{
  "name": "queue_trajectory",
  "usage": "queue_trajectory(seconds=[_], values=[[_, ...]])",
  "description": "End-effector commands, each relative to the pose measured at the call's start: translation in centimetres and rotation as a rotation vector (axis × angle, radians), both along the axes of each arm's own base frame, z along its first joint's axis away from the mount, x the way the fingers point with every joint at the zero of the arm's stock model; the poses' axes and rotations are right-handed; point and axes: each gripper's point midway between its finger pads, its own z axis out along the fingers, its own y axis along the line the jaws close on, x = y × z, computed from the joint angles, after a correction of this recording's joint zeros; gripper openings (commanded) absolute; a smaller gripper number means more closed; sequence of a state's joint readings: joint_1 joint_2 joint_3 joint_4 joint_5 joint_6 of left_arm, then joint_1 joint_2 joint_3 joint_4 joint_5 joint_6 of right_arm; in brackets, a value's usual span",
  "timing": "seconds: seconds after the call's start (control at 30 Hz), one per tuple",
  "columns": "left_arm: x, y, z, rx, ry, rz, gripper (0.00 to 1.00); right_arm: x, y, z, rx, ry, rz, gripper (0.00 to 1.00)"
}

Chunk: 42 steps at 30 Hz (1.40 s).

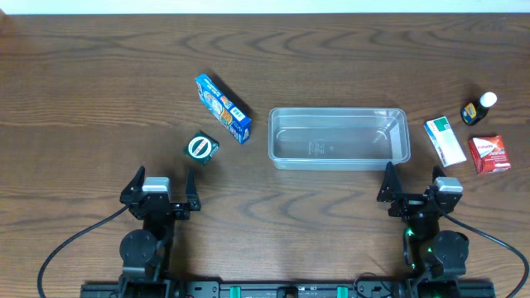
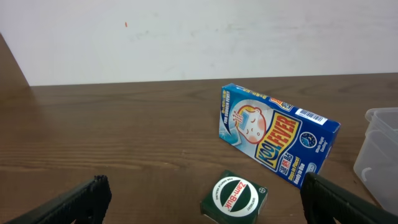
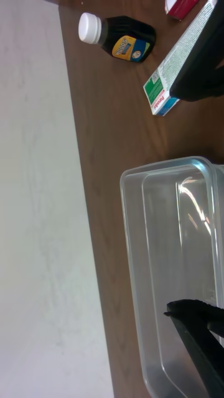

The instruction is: Pack container

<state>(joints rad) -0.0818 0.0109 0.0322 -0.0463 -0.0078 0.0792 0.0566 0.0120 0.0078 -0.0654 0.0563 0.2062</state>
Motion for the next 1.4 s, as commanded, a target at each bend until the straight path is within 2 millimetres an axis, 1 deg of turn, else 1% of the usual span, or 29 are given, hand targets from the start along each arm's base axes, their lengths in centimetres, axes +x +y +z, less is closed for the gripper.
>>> queue_trajectory(seconds=[0.0,0.6,0.7,0.87,0.93,1.0,1.1,1.17,1.23,1.37], values=[[0.0,0.7,-1.8,0.018,0.043,0.036,0.98,0.0,-0.4,-0.1,0.016,0.001,-0.020,0.99],[0.0,0.5,-1.8,0.017,0.044,0.028,0.98,0.0,-0.4,-0.1,0.016,0.001,-0.020,0.99],[0.0,-0.5,-1.8,-0.017,0.044,-0.027,0.98,0.0,-0.4,-0.1,0.016,0.001,-0.020,0.99],[-0.2,-2.4,-0.5,-0.198,0.023,-0.121,0.98,0.0,-0.4,-0.1,0.016,0.001,-0.020,0.99],[-0.3,-2.7,0.5,-0.246,0.010,-0.133,0.98,0.0,-0.4,-0.1,0.016,0.001,-0.020,0.99],[-0.4,-2.7,2.0,-0.276,-0.012,-0.137,0.98,0.0,-0.4,-0.1,0.016,0.001,-0.020,0.99],[-0.7,-2.7,5.3,-0.285,-0.034,-0.139,0.98,0.0,-0.4,-0.1,0.016,0.001,-0.020,0.99],[-0.6,-2.7,7.4,-0.285,-0.017,-0.136,0.98,0.0,-0.4,-0.1,0.016,0.001,-0.020,0.99],[0.0,-2.7,9.6,-0.285,0.041,-0.128,0.98,0.0,-0.4,-0.1,0.016,0.001,-0.020,0.99],[2.7,-3.2,14.2,-0.284,0.227,-0.114,0.98,0.0,-0.4,-0.1,0.016,0.001,-0.020,0.99]])
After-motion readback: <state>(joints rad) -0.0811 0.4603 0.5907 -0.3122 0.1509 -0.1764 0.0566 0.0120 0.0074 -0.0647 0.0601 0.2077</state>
